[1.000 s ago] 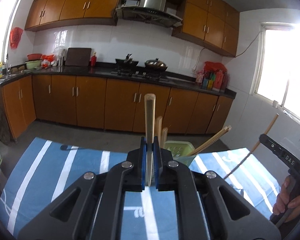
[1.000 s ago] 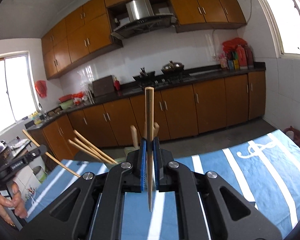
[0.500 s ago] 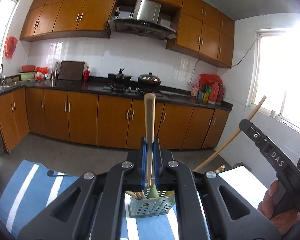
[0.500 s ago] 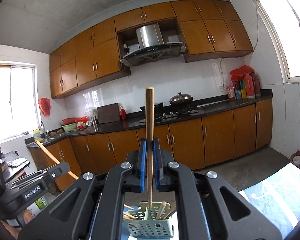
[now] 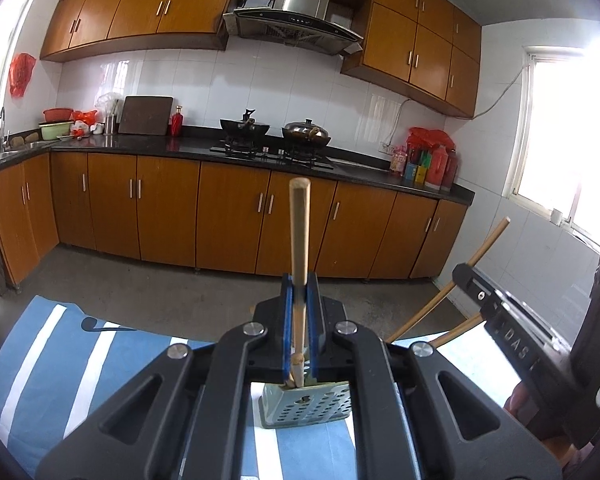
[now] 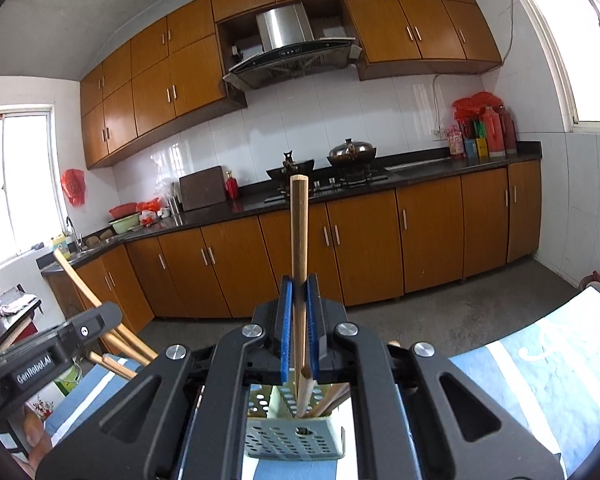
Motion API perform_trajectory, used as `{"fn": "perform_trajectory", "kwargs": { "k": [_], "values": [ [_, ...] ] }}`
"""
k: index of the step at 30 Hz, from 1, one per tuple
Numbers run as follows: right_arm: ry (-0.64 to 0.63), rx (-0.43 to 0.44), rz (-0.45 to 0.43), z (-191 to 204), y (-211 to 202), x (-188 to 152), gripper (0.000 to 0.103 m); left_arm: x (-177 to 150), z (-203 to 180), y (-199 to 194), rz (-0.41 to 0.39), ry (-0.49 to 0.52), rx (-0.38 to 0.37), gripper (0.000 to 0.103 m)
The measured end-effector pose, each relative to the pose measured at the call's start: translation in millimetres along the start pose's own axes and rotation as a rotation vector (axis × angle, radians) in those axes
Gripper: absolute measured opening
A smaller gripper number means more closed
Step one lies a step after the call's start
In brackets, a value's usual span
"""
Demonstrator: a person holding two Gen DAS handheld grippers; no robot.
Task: Organize utensils
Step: 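Lower both chopsticks upright into the green basket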
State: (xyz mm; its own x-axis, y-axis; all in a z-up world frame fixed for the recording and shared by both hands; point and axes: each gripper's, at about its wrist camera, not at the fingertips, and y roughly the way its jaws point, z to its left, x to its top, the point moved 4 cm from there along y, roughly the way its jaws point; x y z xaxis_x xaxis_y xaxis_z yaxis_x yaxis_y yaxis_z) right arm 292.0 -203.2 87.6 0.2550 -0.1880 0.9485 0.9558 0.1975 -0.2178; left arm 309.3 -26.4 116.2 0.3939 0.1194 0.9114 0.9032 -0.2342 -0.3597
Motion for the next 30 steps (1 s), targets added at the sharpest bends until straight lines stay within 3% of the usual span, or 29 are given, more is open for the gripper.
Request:
{"fn": "perform_trajectory", "kwargs": {
  "k": [7, 12, 23, 30],
  "values": [
    [0.002, 0.012, 0.017, 2.4, -0.1, -2.0, 0.008, -0.5, -0.9, 1.1, 0.004, -0.026, -0.026, 0.008],
    [0.002, 0.019, 0.015, 3.6, -0.3, 0.8, 0.008, 8.6, -6.4, -3.8, -0.036, -0.028, -0.040, 0.008],
    [-0.006, 0.021, 0.019, 3.6, 0.5, -4.9, 0.008, 3.3, -9.1, 2.1, -0.087, -0.016, 0.001, 0.008],
    [-0.014, 0.024, 0.038, 4.2, 0.8, -6.8, 0.008, -9.3, -15.9, 13.3, -0.049, -0.001, -0.010, 0.008]
  ]
}}
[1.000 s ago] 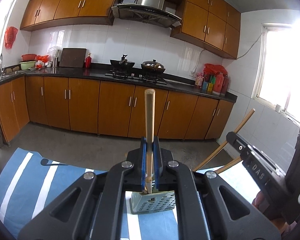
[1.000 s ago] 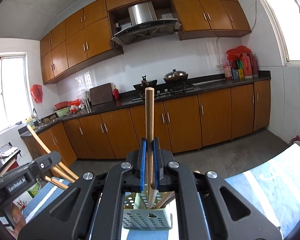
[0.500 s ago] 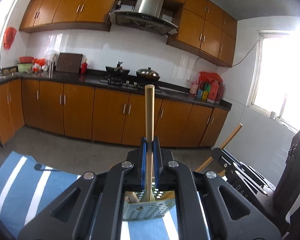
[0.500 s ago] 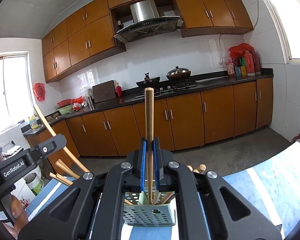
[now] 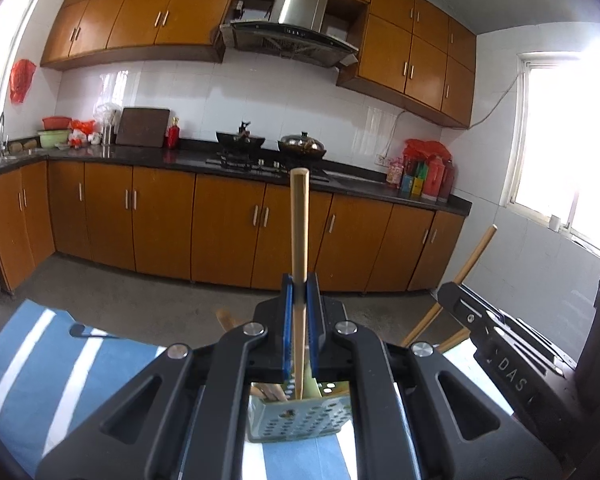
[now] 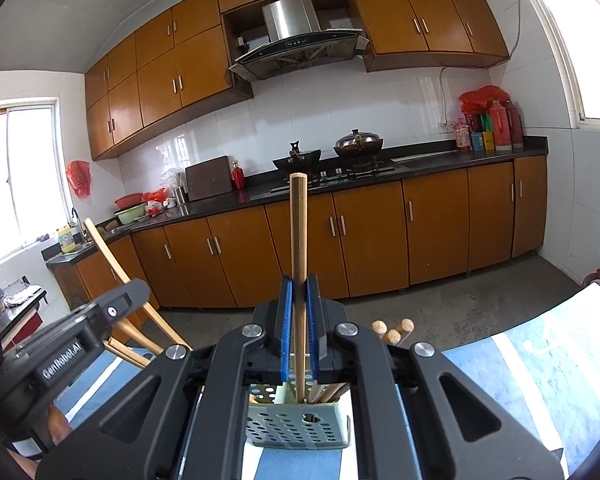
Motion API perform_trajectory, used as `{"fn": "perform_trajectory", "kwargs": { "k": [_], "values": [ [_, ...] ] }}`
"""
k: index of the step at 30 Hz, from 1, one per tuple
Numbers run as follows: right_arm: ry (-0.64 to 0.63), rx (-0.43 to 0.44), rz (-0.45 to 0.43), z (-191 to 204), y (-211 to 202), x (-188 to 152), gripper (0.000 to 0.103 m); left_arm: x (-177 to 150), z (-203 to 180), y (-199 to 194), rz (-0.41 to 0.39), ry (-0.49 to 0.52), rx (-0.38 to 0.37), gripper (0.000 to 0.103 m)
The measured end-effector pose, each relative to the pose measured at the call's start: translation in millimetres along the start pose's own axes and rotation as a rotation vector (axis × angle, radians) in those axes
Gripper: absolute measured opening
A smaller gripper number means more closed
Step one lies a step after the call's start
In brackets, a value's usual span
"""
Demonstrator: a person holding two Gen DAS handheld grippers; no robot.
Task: Organize utensils
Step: 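Lower both chopsticks upright into the green basket, then open both tools to release the chopsticks into the basket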
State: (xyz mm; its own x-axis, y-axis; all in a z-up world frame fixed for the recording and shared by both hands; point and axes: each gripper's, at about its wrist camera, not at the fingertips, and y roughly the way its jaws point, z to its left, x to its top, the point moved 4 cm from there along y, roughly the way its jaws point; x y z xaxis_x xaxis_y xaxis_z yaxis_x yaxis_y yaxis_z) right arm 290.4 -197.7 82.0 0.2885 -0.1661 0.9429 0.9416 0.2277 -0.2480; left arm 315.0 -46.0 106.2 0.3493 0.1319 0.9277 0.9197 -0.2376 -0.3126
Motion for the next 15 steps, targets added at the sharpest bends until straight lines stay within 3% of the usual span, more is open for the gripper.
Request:
{"fn": "perform_trajectory", "kwargs": {
  "k": [3, 4, 5, 6, 9, 11, 15],
  "values": [
    [-0.024, -0.008, 0.008, 1.2, -3.0, 1.7, 0.010, -1.4, 5.8, 2.5, 0.025, -0.018, 0.006, 0.019],
    [-0.022, -0.003, 0.010, 0.4, -4.3, 1.9, 0.019, -0.1, 8.5, 0.2, 0.026, -0.027, 0.008, 0.038],
    [-0.016, -0.004, 0.009, -1.4, -6.3, 2.6, 0.024, 1.8, 10.7, -1.8, 0.023, -0.035, 0.012, 0.045],
    [-0.012, -0.009, 0.003, -3.3, -8.7, 3.0, 0.036, 4.1, 12.4, -4.6, 0.021, -0.043, 0.001, 0.045],
    [-0.009, -0.019, -0.004, -7.7, -14.7, 4.0, 0.038, 7.2, 13.1, -12.4, 0.018, -0.020, 0.013, 0.045],
    [-0.002, -0.021, -0.002, -10.8, -19.1, 4.9, 0.038, 8.4, 15.6, -18.9, 0.011, -0.015, 0.035, 0.053],
    [0.002, -0.032, -0.021, -14.9, -32.8, 7.7, 0.043, 15.7, 28.8, -39.0, -0.004, -0.111, -0.012, 0.054]
  ]
}}
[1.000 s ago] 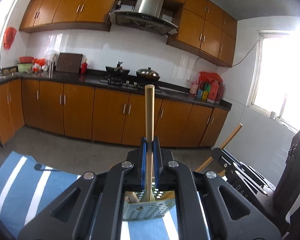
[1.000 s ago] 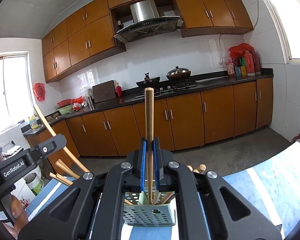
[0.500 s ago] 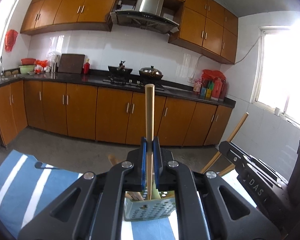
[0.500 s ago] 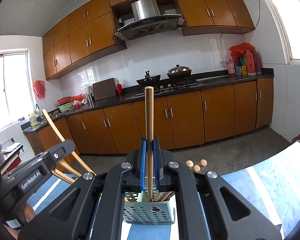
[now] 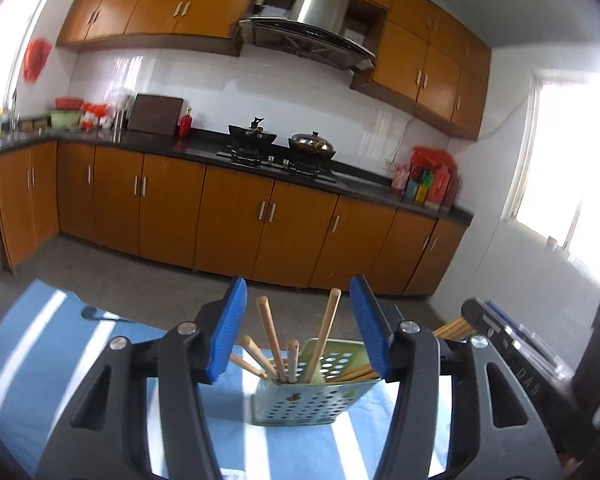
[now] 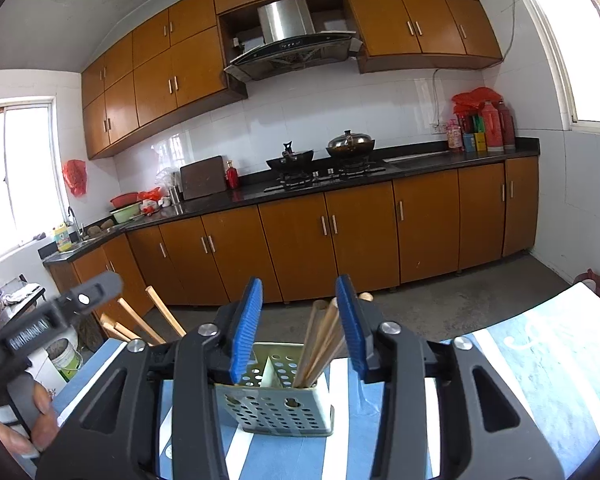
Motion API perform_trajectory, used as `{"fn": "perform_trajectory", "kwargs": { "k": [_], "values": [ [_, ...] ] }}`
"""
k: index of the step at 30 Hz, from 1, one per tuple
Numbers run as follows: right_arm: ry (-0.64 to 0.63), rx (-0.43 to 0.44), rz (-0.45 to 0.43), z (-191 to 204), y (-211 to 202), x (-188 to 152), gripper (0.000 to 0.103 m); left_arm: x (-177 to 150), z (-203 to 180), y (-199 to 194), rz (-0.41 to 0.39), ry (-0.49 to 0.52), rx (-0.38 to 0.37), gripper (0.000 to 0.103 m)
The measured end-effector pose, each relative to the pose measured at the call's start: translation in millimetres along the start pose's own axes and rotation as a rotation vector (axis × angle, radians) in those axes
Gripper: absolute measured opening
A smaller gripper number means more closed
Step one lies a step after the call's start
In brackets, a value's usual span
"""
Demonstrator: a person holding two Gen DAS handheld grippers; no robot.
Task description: Organize utensils
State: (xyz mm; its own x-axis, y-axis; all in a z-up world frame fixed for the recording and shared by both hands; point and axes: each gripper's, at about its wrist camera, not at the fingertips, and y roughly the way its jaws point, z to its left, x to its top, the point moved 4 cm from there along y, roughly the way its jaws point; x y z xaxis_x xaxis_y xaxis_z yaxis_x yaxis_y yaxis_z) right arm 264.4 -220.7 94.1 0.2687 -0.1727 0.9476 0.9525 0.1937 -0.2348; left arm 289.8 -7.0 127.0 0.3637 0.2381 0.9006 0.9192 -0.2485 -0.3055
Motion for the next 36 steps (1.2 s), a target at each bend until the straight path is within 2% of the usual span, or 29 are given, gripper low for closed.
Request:
{"fn": "perform_trajectory", "kwargs": {
  "k": [2, 5, 9, 11, 16, 19, 25, 29, 33, 36],
  "values": [
    [0.005, -0.004, -0.014, -2.3, -8.7, 3.0, 0.043, 4.5, 3.9, -10.0, -0.010, -0.023, -0.011, 0.055],
    [0.006, -0.005, -0.030, -3.3, -22.8, 6.3, 0.047, 11.2, 4.3, -29.1, -0.043, -0.004, 0.005, 0.061],
    [-0.016, -0.011, -0.046, -2.0, -43.4, 6.9, 0.061, 12.5, 4.8, -55.7, -0.067, 0.030, 0.042, 0.071],
    [-0.028, -0.013, -0.051, -0.9, -55.1, 4.0, 0.068, 9.2, 4.5, -68.2, -0.077, 0.053, 0.062, 0.081],
    [-0.041, -0.013, -0.070, 0.7, -84.8, -8.9, 0.093, -8.8, 10.9, -108.0, -0.104, 0.130, 0.123, 0.098],
    [-0.059, -0.029, -0.080, 3.4, -98.9, -18.9, 0.101, -24.5, 14.6, -126.5, -0.115, 0.185, 0.172, 0.099],
    [-0.074, -0.061, -0.022, 9.8, -109.5, -46.0, 0.101, -63.1, 25.2, -147.6, -0.083, 0.239, 0.258, 0.099],
    [-0.091, -0.110, 0.019, 13.2, -112.7, -61.5, 0.101, -79.7, 35.0, -155.7, -0.062, 0.206, 0.270, 0.099],
    [-0.105, -0.120, 0.035, 16.7, -119.5, -75.3, 0.101, -93.4, 41.6, -163.2, -0.055, 0.173, 0.283, 0.099],
    [-0.105, -0.116, 0.045, 16.2, -126.4, -85.7, 0.101, -101.7, 42.0, -167.7, -0.050, 0.158, 0.265, 0.099]
  ]
}}
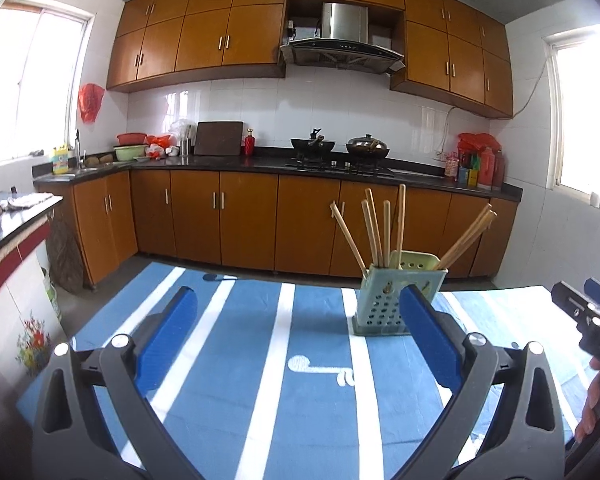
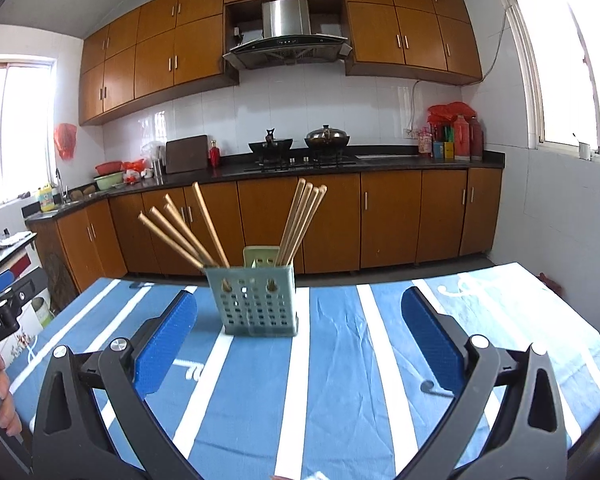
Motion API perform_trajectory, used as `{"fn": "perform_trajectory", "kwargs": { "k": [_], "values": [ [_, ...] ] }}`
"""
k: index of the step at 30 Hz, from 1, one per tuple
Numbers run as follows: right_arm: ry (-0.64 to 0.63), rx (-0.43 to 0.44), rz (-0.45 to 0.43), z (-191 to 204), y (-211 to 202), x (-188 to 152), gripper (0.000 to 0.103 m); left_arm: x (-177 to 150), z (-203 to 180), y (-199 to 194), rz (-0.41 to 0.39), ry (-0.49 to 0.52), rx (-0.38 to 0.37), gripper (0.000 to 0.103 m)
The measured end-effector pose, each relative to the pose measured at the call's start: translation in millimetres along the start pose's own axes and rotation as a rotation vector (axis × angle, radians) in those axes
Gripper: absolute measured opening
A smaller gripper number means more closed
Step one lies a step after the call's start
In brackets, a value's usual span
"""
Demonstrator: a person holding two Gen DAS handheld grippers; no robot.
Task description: Organize utensils
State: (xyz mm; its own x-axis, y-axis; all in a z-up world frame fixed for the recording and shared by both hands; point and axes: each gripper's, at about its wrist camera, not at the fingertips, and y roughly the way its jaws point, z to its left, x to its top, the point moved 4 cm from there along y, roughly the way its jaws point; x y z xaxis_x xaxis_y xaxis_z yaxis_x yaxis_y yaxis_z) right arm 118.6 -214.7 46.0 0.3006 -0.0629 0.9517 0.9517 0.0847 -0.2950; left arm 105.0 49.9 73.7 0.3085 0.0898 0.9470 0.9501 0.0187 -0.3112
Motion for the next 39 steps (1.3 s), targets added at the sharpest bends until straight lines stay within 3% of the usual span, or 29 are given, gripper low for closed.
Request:
{"fn": "perform_trajectory", "kwargs": {
  "k": [8, 14, 21, 28, 39],
  "values": [
    [0.026, 0.050, -0.020, 0.0, -25.3, -28.9, 0.101, -30.3, -9.8, -28.7, -0.036, 0.032, -0.025, 0.099],
    [-0.049, 0.055, -0.031, 12.5, -38.2, -51.6, 0.101, -53.2, -15.2, -37.5, -0.026, 0.027, -0.041, 0.099],
    [-0.045, 0.053, 0.022, 12.1, -38.5, -75.7, 0.101, -76.2, -13.8, -45.6, -0.024, 0.035, -0.033, 0.099],
    [-0.041, 0.049, 0.047, 10.9, -39.7, -88.9, 0.101, -93.4, -13.5, -42.0, 0.005, 0.059, -0.008, 0.099],
    [-0.031, 0.056, 0.060, 11.0, -39.8, -95.6, 0.101, -104.2, -16.4, -38.1, 0.022, 0.040, -0.035, 0.099]
  ]
}}
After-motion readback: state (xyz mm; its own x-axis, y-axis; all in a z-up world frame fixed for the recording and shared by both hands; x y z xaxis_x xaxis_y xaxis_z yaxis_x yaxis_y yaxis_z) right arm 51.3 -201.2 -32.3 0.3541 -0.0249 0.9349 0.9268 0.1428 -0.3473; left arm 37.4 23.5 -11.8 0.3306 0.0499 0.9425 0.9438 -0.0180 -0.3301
